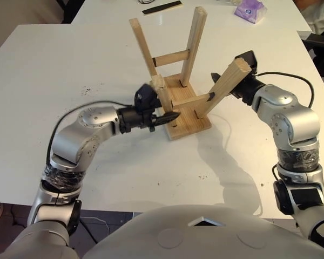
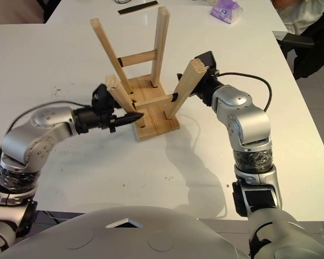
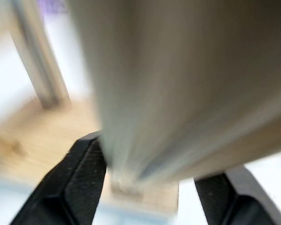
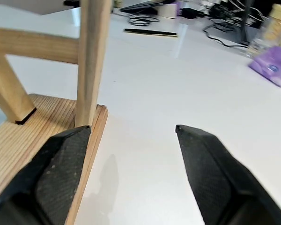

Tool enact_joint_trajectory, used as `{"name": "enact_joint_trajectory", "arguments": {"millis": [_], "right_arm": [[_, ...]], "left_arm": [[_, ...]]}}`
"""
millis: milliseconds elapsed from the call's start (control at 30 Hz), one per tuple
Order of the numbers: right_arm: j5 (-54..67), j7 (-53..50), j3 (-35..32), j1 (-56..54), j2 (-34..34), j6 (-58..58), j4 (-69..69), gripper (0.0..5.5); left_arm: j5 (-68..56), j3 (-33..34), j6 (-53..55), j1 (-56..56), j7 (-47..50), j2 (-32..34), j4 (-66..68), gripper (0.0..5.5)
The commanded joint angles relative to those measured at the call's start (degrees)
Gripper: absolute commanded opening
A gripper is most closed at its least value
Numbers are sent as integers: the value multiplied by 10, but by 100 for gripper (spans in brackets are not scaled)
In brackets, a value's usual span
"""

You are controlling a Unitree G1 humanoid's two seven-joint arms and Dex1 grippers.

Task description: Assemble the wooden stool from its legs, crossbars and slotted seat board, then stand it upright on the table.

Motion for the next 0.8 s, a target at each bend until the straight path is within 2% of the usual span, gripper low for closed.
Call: {"name": "enact_joint_trajectory", "arguments": {"millis": [33, 167, 367, 467, 600, 733, 800], "right_arm": [[-84, 45, 39, -10, -37, -184, 114, 339], [-130, 74, 23, -12, -82, -293, 211, 339], [-177, 187, 33, 2, -181, -376, 291, 339], [-183, 293, 52, 41, -246, -397, 261, 339], [-175, 401, 75, 120, -305, -426, 177, 339], [-136, 471, 81, 182, -323, -425, 73, 339], [-124, 483, 83, 191, -315, -411, 40, 339]], "left_arm": [[-34, 33, 17, 7, 30, -31, -34, 341], [-63, 99, 1, 39, 8, -5, -48, 356], [-92, 111, -55, 146, -78, 43, -132, 356], [-78, 147, -111, 206, -137, 79, -113, 356], [-24, 195, -179, 216, -154, 105, 12, 356], [19, 183, -212, 172, -107, 78, 71, 356], [41, 142, -238, 140, -89, 43, 66, 356]]}}
